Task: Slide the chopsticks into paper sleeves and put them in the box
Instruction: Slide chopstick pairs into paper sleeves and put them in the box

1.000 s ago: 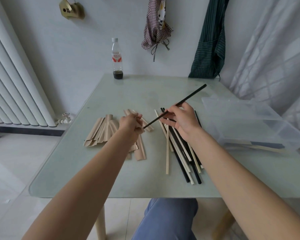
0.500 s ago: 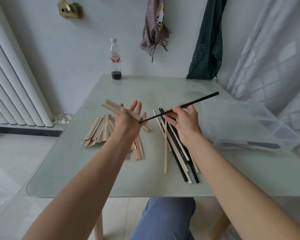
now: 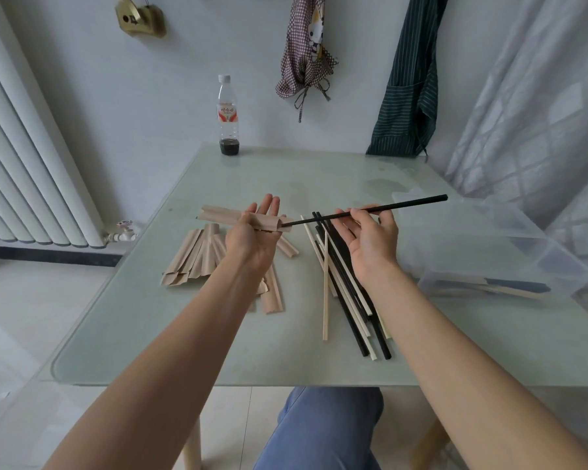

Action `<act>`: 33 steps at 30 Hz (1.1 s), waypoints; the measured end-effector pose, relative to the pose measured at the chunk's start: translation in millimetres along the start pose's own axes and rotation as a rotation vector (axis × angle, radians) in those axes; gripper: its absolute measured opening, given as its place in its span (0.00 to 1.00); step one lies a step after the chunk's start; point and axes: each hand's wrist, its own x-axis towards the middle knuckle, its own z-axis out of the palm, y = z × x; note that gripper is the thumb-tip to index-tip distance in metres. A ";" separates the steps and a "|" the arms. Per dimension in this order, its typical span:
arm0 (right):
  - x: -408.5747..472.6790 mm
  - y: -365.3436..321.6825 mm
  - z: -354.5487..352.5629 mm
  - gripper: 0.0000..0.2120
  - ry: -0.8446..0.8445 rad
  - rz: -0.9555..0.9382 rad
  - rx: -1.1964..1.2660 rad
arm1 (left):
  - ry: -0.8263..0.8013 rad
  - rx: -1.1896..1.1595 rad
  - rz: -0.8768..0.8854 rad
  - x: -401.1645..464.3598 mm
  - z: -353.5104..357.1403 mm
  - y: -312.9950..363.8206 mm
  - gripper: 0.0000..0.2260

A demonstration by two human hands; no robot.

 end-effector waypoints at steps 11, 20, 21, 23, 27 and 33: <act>-4.3 2.8 1.4 0.08 -0.027 0.061 -0.042 | -0.069 -0.025 -0.028 -0.3 11.2 -6.3 0.18; -2.9 -4.1 -1.1 0.04 0.005 0.104 0.037 | -0.008 0.765 0.089 3.9 -3.0 -14.6 0.05; -3.2 -4.8 -1.2 0.03 0.006 0.116 0.043 | -0.020 0.728 0.090 3.6 -2.3 -13.9 0.05; -3.9 -5.2 -2.4 0.04 0.003 0.136 0.049 | -0.049 0.648 0.102 2.7 -0.6 -12.4 0.05; -5.0 -5.3 -4.4 0.05 -0.014 0.156 0.049 | -0.061 0.570 0.131 0.3 0.6 -11.5 0.06; -8.3 0.5 -3.1 0.03 -0.076 0.183 0.004 | -0.062 0.567 0.122 -6.9 -1.5 -15.8 0.04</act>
